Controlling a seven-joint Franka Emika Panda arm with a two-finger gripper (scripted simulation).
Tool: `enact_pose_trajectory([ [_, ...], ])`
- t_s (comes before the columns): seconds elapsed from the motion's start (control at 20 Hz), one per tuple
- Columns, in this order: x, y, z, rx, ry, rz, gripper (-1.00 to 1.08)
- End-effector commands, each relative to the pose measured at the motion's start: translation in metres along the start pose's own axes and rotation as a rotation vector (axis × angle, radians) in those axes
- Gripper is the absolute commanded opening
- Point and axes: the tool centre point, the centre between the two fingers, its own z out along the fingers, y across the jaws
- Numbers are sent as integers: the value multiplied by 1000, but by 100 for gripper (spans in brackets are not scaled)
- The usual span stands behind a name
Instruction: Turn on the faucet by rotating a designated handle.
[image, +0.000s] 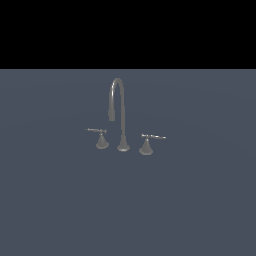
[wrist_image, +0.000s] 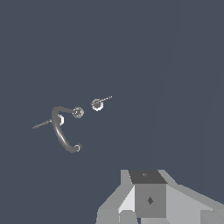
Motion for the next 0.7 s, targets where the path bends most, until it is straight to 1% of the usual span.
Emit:
enact_pose_trajectory([
  [0.0, 14, -6, 15, -6, 2, 66, -100],
  [0.65, 75, -29, 101, -19, 5, 392, -100],
])
